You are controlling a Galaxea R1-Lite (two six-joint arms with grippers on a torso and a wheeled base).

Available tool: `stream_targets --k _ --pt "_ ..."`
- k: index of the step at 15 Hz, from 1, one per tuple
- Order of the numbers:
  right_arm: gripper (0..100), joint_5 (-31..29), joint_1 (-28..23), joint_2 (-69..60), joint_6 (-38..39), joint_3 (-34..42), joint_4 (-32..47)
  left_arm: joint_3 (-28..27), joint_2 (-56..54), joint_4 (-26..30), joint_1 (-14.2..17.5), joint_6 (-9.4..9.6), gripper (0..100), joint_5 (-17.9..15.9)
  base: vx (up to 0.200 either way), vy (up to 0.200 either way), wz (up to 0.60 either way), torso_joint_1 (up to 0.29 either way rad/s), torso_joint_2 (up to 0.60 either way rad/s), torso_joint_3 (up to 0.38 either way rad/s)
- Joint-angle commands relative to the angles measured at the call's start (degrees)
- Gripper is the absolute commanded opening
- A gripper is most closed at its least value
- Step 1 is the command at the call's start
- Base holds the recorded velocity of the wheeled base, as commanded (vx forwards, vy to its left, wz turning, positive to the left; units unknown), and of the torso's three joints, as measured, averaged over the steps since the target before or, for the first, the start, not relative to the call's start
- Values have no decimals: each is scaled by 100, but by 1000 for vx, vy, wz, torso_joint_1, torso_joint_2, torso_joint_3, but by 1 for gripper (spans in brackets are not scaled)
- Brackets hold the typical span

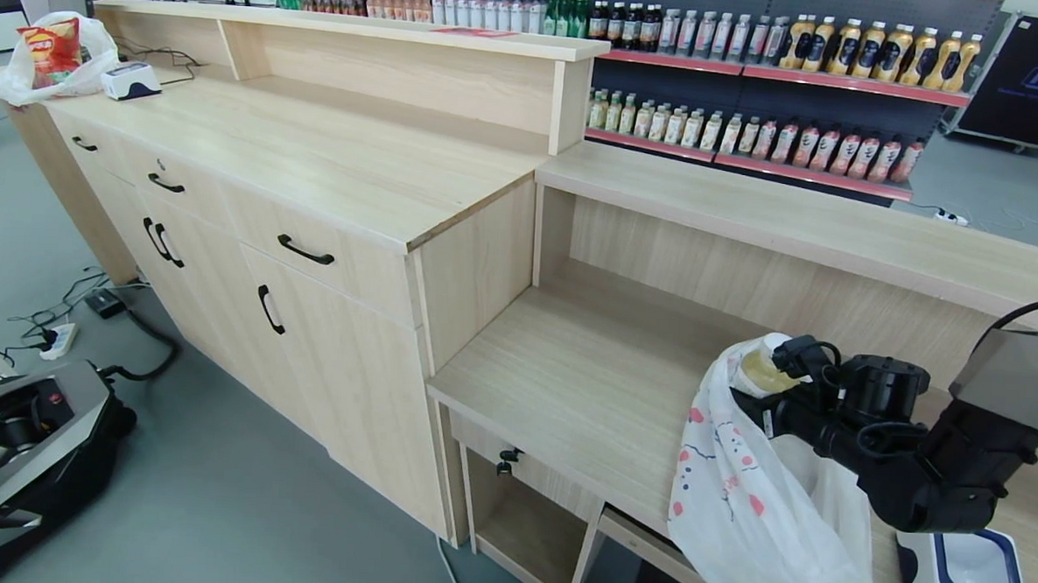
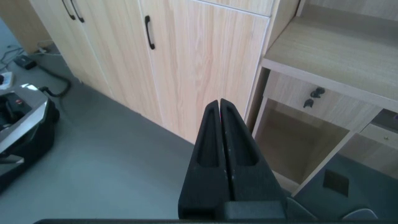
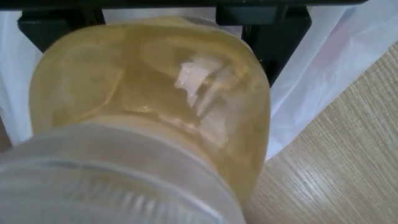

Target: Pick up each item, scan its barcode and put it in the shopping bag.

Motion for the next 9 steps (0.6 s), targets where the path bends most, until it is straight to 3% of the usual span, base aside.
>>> stream_targets --k 1,9 --pt "100 8 2 -3 -8 39 33 0 -2 0 0 2 0 2 0 0 0 0 0 0" --pt "100 8 46 -1489 -25 408 323 0 -2 0 0 2 0 2 0 0 0 0 0 0"
